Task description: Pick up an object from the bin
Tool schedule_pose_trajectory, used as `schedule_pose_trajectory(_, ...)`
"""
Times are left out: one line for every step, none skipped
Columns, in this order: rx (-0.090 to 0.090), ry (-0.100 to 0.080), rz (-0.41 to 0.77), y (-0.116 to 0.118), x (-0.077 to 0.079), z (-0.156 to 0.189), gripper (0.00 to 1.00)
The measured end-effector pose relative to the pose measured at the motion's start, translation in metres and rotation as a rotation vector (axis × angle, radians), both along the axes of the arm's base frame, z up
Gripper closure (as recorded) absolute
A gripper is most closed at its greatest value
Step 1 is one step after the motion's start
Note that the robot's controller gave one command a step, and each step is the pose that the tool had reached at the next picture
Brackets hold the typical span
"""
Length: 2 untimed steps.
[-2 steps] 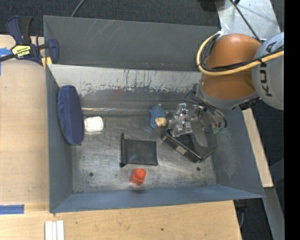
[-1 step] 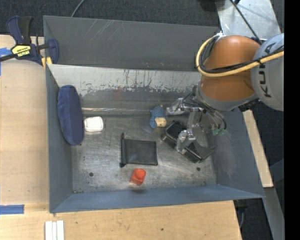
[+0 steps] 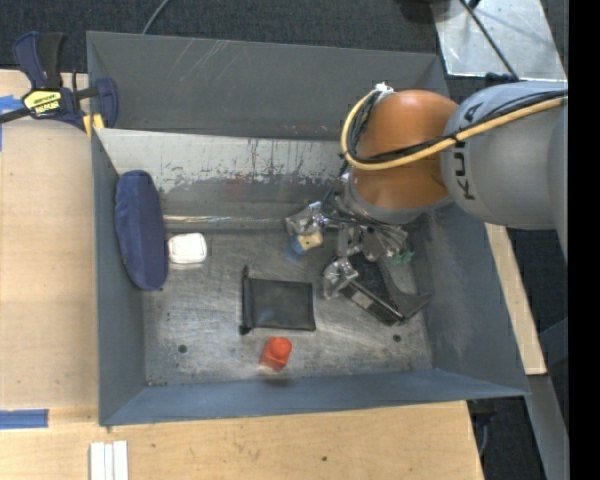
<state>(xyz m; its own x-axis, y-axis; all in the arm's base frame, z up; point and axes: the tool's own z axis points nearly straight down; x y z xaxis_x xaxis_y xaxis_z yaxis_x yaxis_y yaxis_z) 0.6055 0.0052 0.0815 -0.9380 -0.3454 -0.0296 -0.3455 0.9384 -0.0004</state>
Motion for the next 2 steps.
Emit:
schedule_pose_trajectory(0.002,-0.028,-0.002,0.000,0.006,0.006,1.00)
schedule_pose_trajectory(-0.015,0.015,0.332,0.015,0.009,0.133,1.00)
